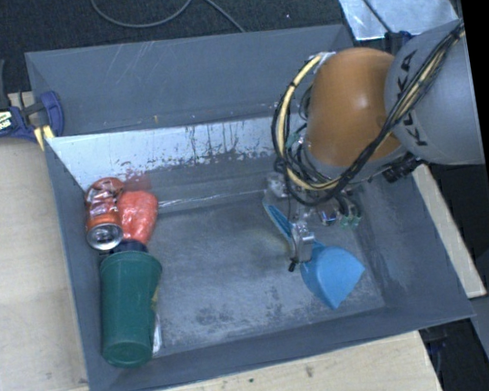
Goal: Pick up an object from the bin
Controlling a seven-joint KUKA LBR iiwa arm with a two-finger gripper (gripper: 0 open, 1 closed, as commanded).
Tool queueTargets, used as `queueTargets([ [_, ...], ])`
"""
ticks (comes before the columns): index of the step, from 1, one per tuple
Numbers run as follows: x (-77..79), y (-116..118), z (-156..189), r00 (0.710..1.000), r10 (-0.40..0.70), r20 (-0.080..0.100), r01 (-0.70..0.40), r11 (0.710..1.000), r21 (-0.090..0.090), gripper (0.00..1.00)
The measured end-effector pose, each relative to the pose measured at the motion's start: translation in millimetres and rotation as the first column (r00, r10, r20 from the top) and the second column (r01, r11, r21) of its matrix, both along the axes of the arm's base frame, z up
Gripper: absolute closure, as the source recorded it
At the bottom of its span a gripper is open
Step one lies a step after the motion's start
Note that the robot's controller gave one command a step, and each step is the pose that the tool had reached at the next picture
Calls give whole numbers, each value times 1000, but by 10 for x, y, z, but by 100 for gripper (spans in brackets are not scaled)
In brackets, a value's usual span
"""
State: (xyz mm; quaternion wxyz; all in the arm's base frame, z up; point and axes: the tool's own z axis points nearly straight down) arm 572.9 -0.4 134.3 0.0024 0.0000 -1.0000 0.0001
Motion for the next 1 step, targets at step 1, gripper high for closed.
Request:
queueTargets([
  [1,16,0,48,1000,0,8,0,1000,0,0],
])
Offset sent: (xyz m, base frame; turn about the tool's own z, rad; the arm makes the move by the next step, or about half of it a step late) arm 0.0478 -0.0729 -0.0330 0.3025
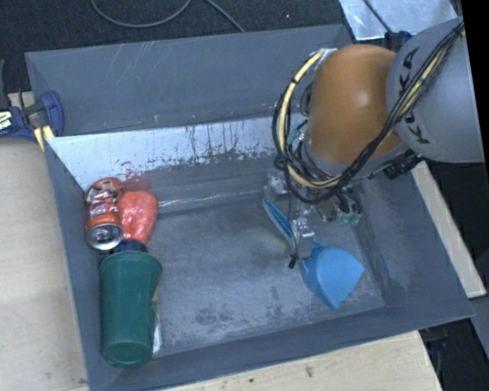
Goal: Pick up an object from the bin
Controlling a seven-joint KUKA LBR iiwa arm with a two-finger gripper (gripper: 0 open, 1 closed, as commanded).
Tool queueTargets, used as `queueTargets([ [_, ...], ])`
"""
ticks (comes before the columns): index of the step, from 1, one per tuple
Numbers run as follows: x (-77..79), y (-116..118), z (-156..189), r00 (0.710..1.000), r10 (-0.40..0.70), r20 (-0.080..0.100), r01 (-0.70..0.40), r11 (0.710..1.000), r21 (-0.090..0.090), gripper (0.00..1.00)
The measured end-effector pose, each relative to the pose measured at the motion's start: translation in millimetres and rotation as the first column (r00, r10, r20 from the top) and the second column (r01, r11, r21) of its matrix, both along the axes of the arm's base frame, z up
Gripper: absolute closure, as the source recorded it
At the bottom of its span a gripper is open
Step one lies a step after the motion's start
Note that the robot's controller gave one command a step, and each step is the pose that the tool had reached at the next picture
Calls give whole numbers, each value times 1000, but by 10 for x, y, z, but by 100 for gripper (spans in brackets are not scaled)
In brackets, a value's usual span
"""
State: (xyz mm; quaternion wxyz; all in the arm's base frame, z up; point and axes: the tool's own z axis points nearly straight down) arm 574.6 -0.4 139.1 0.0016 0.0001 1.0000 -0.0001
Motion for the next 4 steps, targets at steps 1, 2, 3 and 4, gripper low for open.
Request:
queueTargets([
  [1,127,-151,-73,997,-74,1,74,997,3,0],
  [2,227,-478,-192,971,-241,0,241,971,-2,0],
  [3,200,-379,-291,979,-206,2,206,979,2,0],
  [4,301,-216,-652,959,-285,-1,285,959,-2,100],
])
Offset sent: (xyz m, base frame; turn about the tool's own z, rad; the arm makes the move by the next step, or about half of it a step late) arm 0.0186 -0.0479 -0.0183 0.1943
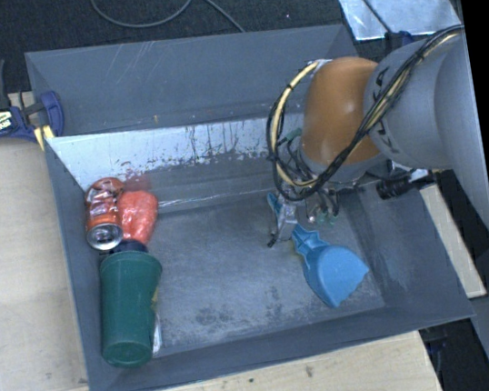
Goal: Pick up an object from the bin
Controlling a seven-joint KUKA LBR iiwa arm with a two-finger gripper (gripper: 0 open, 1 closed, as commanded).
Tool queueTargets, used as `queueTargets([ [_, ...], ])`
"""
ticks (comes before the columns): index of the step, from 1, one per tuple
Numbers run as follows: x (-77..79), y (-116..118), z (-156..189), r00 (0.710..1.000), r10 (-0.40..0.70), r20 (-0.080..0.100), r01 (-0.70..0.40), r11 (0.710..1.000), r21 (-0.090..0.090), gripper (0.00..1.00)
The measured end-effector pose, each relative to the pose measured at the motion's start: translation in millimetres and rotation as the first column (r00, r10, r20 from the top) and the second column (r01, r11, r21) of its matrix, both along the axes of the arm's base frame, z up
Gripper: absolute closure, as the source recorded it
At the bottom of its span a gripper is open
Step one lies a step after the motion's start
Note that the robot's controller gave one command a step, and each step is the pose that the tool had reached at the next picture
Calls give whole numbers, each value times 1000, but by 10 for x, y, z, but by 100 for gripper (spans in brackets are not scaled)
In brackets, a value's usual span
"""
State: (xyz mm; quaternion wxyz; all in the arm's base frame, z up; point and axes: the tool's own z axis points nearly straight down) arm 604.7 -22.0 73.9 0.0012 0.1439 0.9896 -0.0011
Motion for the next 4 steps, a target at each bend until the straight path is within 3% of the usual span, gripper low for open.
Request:
queueTargets([
  [1,0,0,0,1000,0,0,0,1000,0,100],
  [4,30,-80,1305,999,33,0,-33,999,0,100],
])
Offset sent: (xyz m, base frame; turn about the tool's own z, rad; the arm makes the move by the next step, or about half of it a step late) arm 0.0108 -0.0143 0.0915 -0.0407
